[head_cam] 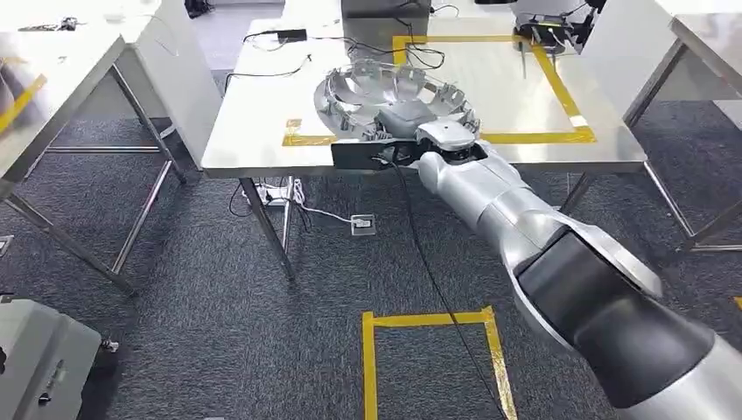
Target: Take the parts from the cabinet and place them on the table.
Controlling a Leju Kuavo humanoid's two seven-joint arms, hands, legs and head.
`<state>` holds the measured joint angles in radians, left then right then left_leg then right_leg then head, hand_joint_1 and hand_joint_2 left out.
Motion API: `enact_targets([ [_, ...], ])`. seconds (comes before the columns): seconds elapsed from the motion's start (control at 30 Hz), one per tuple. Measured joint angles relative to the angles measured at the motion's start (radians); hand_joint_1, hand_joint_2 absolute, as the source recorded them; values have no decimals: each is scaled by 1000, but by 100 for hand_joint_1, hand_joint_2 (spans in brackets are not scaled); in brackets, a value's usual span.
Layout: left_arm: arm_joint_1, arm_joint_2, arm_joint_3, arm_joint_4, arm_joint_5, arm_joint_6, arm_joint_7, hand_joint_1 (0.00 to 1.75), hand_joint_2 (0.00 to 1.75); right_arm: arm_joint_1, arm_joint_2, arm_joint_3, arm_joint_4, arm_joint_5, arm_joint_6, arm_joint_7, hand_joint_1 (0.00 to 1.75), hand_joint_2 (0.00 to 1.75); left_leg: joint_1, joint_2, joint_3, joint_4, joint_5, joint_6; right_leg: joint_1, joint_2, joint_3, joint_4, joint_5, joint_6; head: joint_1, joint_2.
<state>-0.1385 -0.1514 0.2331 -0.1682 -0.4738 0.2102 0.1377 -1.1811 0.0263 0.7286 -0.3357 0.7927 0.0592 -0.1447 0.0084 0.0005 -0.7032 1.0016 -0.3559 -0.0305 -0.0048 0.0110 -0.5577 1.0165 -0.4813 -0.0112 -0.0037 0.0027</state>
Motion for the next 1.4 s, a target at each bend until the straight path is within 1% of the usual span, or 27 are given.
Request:
enact_targets([
  [0.03, -2, 0, 0, 0, 0, 0, 2, 0, 175, -3, 0, 0, 1, 0, -3, 15, 164, 175, -2, 1, 12, 20, -24, 15, 1, 3, -5, -5, -9, 7, 1, 0],
  [0.13, -3, -2, 1, -1, 1, 4, 6, 0, 175, -17, 1, -10, 1, -11, -10, 62, 164, 175, 1, -2, 23, 17, -20, 37, 2, 2, 14, -1, -20, 24, 3, 0],
  [0.17, -3, -1, 2, -2, 1, 8, 7, 0, 175, -20, -1, -19, 1, -16, -10, 76, 164, 175, 4, -3, 32, 14, -23, 42, -2, -1, 2, 25, -23, 28, 4, 0],
  [0.23, -6, -2, 6, -2, 3, 10, 8, 0, 175, -28, -1, -34, 4, -21, -10, 92, 164, 175, 4, -4, 39, 14, -32, 51, -2, -4, -74, 153, -50, 37, 6, 0],
  [0.3, -4, -3, 7, -2, 5, 12, 9, 0, 175, -27, -6, -50, 8, -22, -10, 107, 164, 175, 2, -5, 50, 14, -46, 54, -1, -4, -164, 289, -121, 41, 6, 0],
  [0.33, -1, -3, 8, -1, 6, 12, 10, 0, 175, -27, -9, -54, 12, -23, -10, 112, 164, 175, 2, -8, 59, 15, -54, 54, -1, -4, -190, 312, -132, 39, 6, 0],
  [0.37, 2, -3, 8, -1, 6, 12, 10, 0, 175, -27, -12, -55, 14, -23, -10, 115, 164, 175, 2, -10, 69, 16, -62, 53, -1, -4, -193, 293, -116, 38, 6, 0],
  [0.4, 2, -3, 8, 0, 6, 13, 10, 0, 175, -27, -14, -60, 17, -26, -10, 116, 164, 175, 1, -13, 80, 17, -71, 52, 0, -4, -180, 237, -73, 34, 7, 0],
  [0.47, 1, -4, 8, 0, 6, 13, 10, 0, 175, -26, -16, -70, 21, -29, -10, 116, 164, 175, -1, -15, 103, 19, -89, 48, 4, -5, -127, 67, 62, 21, 7, 0],
  [0.5, 1, -6, 9, 0, 6, 13, 10, 0, 175, -30, -16, -72, 23, -29, -10, 116, 164, 175, -3, -14, 107, 19, -97, 44, 10, -9, -114, -5, 113, 13, 7, 0],
  [0.53, -2, -6, 10, 1, 6, 13, 10, 0, 175, -36, -17, -75, 25, -29, -10, 118, 164, 175, -5, -15, 107, 19, -100, 38, 16, -10, -113, -17, 82, 11, 7, 0],
  [0.63, -2, -8, 13, 0, 6, 16, 10, 0, 175, -44, -21, -89, 27, -32, -13, 134, 164, 175, -6, -14, 121, 23, -101, 20, 15, -7, -92, -25, 88, -8, 8, 0],
  [0.7, -3, -7, 14, 0, 6, 18, 9, 0, 175, -46, -23, -98, 28, -37, -12, 138, 164, 175, -5, -11, 104, 63, -124, 7, 7, -8, -65, -30, 83, -19, 6, 0],
  [0.77, -4, -7, 14, 0, 6, 18, 10, 0, 175, -46, -23, -101, 28, -37, -13, 137, 164, 175, -2, -8, 28, 200, -173, -1, 7, -8, -60, -27, 71, -28, 6, 0],
  [0.8, -3, -6, 14, 0, 6, 18, 10, 0, 175, -46, -23, -101, 28, -36, -13, 137, 164, 175, -1, -7, -24, 281, -208, -5, 7, -6, -57, -23, 64, -28, 6, 0],
  [0.83, -2, -6, 14, 0, 6, 18, 10, 0, 175, -46, -23, -101, 29, -36, -13, 137, 164, 175, -1, -7, -57, 327, -218, -7, 7, -4, -53, -19, 57, -27, 6, 0],
  [0.87, 0, -6, 14, 0, 6, 18, 10, 0, 175, -45, -23, -102, 30, -36, -13, 137, 164, 175, 1, -7, -69, 325, -200, -8, 6, -2, -47, -14, 48, -26, 6, 0],
  [0.9, 0, -6, 14, 0, 6, 18, 10, 0, 175, -45, -24, -102, 31, -36, -13, 137, 164, 175, 1, -6, -59, 280, -159, -8, 6, 0, -40, -8, 37, -24, 6, 0],
  [0.97, -1, -5, 14, 0, 6, 18, 10, 0, 175, -43, -23, -103, 34, -38, -12, 139, 164, 175, 1, -5, -4, 125, -50, -3, 3, 1, -23, 1, 18, -17, 6, 0],
  [1.0, 0, -5, 14, 1, 6, 18, 9, 0, 175, -42, -24, -106, 35, -39, -14, 150, 164, 175, 0, -5, 21, 57, -20, -1, 3, 1, -16, 4, 6, -11, 7, 0],
  [1.03, -2, -5, 15, 1, 6, 18, 9, 0, 175, -43, -24, -111, 37, -40, -19, 162, 164, 175, -7, -3, 21, 28, -63, 3, 6, 2, -20, 9, 4, -6, 1, 0],
  [1.07, -3, -6, 15, 0, 6, 19, 9, 0, 175, -43, -26, -118, 37, -40, -23, 175, 164, 175, -5, -4, 32, 40, -42, 20, 7, 3, -24, 8, -1, 0, 3, 0],
  [1.2, 0, -6, 16, 0, 3, 21, 12, 0, 175, -40, -39, -128, 38, -37, -29, 202, 164, 175, 1, -7, 49, 28, -51, 40, 6, -1, -21, 29, -27, 21, 6, 0],
  [1.3, -3, -8, 16, 0, 0, 21, 12, 0, 175, -30, -52, -143, 44, -39, -37, 218, 164, 175, 1, -8, 60, 27, -65, 54, 2, -3, -149, 246, -104, 33, 8, 0],
  [1.33, -1, -8, 16, 0, 0, 21, 12, 0, 175, -21, -58, -146, 46, -38, -41, 227, 164, 175, 1, -8, 66, 28, -71, 55, 0, -3, -195, 312, -114, 35, 8, 0],
  [1.37, 3, -8, 16, 1, -1, 21, 11, 0, 175, -14, -64, -148, 48, -38, -45, 234, 164, 175, 2, -10, 74, 28, -77, 54, -3, -4, -217, 325, -97, 36, 9, 0],
  [1.4, 4, -8, 16, 1, -3, 21, 6, 0, 175, -10, -70, -151, 50, -38, -47, 241, 164, 175, 2, -12, 83, 29, -83, 52, -5, -5, -212, 286, -53, 37, 9, 0],
])
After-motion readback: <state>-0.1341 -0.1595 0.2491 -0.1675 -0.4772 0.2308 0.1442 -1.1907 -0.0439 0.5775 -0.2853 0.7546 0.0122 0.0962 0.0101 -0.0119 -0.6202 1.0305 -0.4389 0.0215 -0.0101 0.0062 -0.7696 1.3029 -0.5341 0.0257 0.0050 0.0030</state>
